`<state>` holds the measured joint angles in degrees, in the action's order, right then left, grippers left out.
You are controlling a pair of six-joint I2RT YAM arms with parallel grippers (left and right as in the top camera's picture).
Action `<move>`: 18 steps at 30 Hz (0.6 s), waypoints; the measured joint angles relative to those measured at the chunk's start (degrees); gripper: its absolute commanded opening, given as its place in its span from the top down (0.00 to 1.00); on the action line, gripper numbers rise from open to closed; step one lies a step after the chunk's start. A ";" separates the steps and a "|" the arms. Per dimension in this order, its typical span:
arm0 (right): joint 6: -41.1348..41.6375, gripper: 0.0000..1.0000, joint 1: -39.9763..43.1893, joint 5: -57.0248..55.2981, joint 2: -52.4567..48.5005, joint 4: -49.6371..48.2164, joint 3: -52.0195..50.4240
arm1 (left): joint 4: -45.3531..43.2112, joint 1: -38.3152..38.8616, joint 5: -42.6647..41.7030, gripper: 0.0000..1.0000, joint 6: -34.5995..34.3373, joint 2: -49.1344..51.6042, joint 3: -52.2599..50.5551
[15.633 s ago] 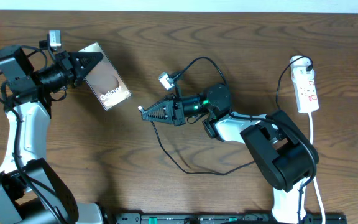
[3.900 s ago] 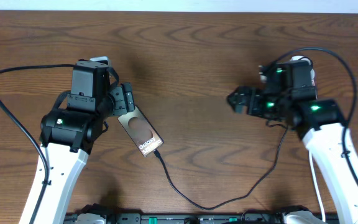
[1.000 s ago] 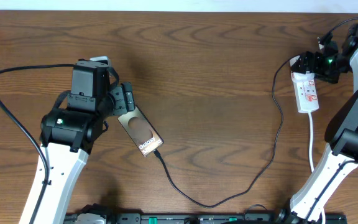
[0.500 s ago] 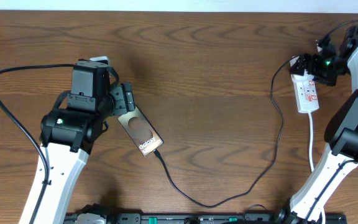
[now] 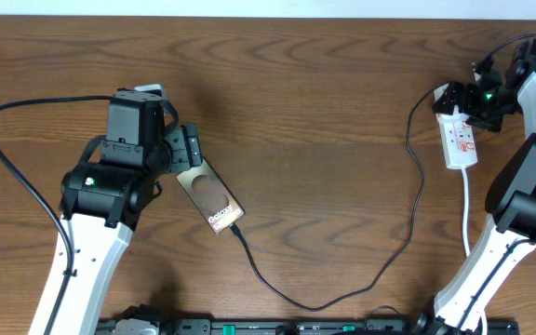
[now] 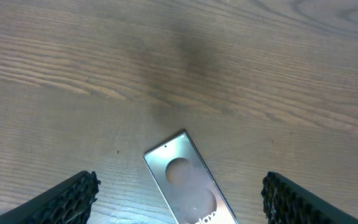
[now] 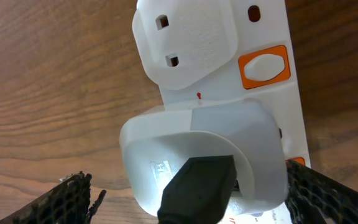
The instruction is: Plug charger to phone and switch on socket
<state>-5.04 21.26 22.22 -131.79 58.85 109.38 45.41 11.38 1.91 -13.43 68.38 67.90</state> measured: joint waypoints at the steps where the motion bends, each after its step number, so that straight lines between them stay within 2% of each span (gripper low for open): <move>1: 0.11 0.05 0.00 0.07 0.00 0.04 0.00 | 0.00 -0.02 0.00 0.13 0.00 -0.02 0.00; 18: 1.44 0.02 0.04 0.94 0.09 0.90 -0.13 | 0.00 0.00 0.00 0.14 0.00 -0.02 0.00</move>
<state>-3.60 21.30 23.16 -131.70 59.75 109.25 45.41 11.38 1.91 -13.43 68.36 67.90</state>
